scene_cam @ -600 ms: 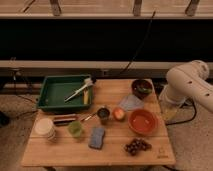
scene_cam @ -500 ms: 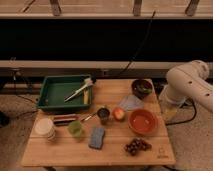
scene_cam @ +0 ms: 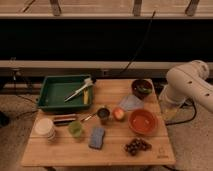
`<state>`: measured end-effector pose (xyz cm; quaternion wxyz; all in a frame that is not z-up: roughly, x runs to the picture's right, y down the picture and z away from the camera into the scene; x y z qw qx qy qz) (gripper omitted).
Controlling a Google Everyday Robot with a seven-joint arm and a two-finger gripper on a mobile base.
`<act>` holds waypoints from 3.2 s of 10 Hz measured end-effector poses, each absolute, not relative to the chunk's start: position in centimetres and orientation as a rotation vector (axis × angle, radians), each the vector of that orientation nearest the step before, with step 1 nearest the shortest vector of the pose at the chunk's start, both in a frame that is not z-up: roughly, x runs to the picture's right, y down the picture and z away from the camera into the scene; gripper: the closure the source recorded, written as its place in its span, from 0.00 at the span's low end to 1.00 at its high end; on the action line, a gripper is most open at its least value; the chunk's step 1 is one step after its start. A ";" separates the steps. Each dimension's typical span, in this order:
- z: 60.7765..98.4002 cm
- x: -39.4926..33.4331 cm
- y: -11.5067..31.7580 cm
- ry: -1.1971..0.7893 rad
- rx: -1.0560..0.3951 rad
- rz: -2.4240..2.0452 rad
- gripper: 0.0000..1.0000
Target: Place eraser in plastic cup
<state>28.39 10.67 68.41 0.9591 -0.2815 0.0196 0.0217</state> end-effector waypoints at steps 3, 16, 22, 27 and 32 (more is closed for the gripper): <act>68.4 28.4 10.7 0.040 -0.571 0.044 0.35; 68.4 28.4 10.7 0.040 -0.571 0.044 0.35; 70.1 23.0 11.8 0.007 -0.592 -0.040 0.35; 74.0 9.5 13.4 -0.078 -0.641 -0.148 0.35; 76.1 -2.9 13.9 -0.194 -0.669 -0.239 0.35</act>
